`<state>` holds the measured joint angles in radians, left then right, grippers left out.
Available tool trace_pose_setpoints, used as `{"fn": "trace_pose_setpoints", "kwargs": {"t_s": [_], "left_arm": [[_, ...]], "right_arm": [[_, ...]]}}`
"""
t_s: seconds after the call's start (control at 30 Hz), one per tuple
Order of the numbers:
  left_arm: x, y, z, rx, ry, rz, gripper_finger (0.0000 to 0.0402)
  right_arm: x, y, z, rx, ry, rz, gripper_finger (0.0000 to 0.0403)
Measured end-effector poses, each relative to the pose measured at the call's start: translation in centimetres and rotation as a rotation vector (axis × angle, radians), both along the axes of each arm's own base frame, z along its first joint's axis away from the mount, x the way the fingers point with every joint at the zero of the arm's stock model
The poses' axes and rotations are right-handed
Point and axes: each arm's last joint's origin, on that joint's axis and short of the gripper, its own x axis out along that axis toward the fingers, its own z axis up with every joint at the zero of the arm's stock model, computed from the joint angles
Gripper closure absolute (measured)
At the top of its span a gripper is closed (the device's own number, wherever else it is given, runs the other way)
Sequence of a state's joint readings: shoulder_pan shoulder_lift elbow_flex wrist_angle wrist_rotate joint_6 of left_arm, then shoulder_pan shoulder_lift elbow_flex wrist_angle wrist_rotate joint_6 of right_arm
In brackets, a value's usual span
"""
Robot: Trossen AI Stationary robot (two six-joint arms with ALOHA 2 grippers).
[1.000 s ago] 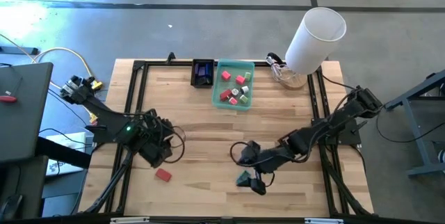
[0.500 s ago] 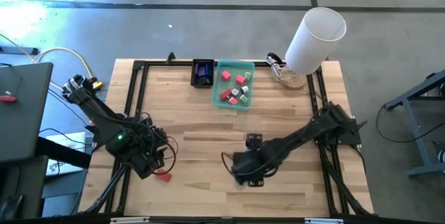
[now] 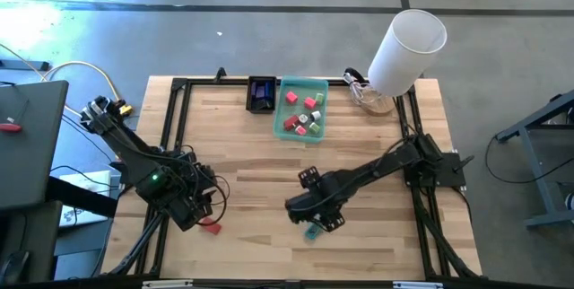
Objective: Pick & Place Office items
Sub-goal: Put the light purple charger adapter into the green bin
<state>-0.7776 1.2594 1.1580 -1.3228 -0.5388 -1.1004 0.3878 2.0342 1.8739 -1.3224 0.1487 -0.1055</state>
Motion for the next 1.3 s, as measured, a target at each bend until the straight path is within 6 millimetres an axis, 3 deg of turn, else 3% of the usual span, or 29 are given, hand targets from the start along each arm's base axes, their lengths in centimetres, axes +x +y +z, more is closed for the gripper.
{"fn": "trace_pose_setpoints", "kwargs": {"t_s": [0.23,0.5,0.73,0.93,1.3], "left_arm": [[0.0,0.0,0.0,0.012,-0.012,0.003,0.0168],[0.2,0.2,0.1,0.042,-0.014,-0.015,0.0168],[0.8,0.9,0.1,0.066,-0.033,0.028,0.0168],[1.0,1.3,0.1,0.084,-0.021,0.019,0.0168],[2.0,2.5,0.1,0.092,-0.021,0.063,0.0168]], "right_arm": [[-0.1,-1.3,-2.5,0.010,0.082,0.007,0.0027],[1.2,-1.2,-4.3,0.179,0.003,0.140,0.0027],[0.8,-3.0,-6.1,0.196,0.080,0.108,0.0027],[0.3,-3.3,-8.3,0.222,0.095,0.108,0.0027],[-0.4,-4.2,-9.9,0.230,0.140,0.138,0.0027]]}}
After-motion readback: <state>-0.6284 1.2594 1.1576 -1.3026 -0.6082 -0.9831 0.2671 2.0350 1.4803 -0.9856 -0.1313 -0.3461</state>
